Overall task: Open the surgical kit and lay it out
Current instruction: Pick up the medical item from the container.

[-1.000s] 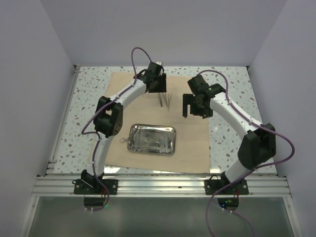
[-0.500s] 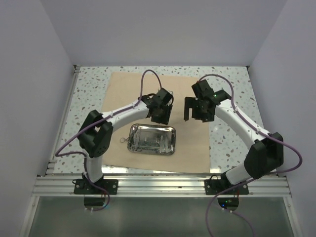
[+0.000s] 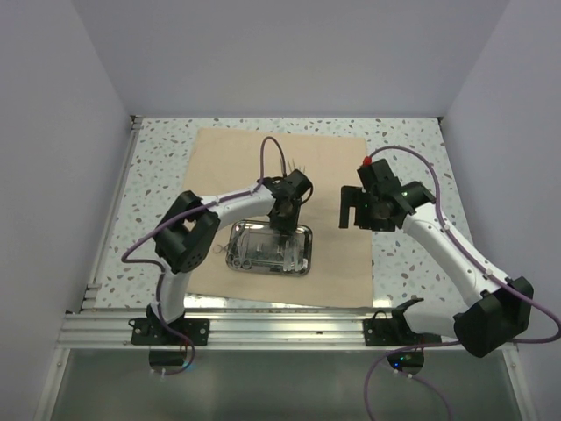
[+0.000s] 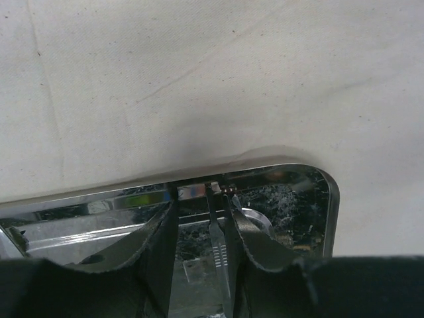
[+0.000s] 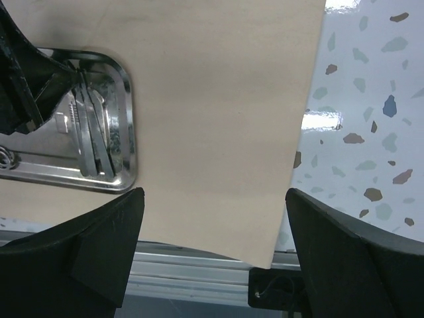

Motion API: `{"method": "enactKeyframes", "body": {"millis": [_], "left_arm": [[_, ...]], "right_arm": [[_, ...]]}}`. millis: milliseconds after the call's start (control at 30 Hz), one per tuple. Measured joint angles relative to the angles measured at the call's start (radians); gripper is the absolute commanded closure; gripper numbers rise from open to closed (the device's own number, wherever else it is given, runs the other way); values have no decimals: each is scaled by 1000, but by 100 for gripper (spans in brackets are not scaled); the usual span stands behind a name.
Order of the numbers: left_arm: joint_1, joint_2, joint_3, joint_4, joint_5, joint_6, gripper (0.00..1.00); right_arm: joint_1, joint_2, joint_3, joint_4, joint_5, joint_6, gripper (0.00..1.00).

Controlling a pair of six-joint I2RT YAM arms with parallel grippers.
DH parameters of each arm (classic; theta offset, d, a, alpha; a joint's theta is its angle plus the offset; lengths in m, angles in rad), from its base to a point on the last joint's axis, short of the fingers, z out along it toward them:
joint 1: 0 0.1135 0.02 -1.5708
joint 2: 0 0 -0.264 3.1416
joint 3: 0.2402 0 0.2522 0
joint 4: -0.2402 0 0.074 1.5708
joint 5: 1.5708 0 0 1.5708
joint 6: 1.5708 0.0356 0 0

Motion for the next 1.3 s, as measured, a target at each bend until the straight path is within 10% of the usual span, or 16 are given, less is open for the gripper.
{"method": "enactKeyframes", "body": {"millis": [633, 1300], "left_arm": [[-16, 36, 26, 8, -18, -43, 100], [-10, 36, 266, -212, -66, 1, 100]], "right_arm": [[0, 14, 0, -23, 9, -43, 7], [0, 43, 0, -10, 9, -43, 7]]}}
